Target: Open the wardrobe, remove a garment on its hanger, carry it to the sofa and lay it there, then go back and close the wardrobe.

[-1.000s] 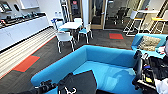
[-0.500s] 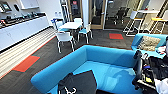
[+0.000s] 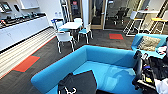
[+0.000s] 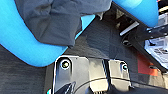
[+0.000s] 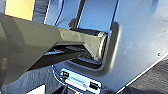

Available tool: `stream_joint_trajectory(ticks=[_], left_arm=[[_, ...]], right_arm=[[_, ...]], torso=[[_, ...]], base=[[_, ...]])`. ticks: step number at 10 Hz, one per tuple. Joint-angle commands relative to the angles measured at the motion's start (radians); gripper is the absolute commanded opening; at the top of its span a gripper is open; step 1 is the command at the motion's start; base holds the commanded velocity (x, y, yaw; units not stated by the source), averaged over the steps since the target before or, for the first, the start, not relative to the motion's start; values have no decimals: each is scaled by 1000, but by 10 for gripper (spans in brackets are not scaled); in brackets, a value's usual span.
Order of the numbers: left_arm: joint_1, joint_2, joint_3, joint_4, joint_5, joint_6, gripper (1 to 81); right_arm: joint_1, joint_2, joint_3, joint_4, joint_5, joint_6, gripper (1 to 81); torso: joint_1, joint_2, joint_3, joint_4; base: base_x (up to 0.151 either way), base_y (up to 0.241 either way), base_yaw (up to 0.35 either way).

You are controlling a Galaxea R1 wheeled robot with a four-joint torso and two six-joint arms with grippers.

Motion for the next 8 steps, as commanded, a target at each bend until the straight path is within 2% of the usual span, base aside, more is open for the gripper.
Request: stream_joint_trajectory(ticks=[1,4,6,8], left_arm=[[88,66,-81,74,-39,65,811],[175,190,-279,74,-45,64,811],[220,268,-382,74,-42,65,811],[244,336,-446,71,-38,96,811]], right_arm=[[20,33,-36,-1,-70,3,811],[28,79,-88,-1,-71,2,811],[27,82,-93,-1,-71,2,811],[28,87,-93,-3,-71,2,811]], torso=[[0,0,0,0],[0,0,0,0],[-1,0,98,0],[-1,0,148,0]], base=[[0,0,0],[0,0,0],[0,0,0],[0,0,0]])
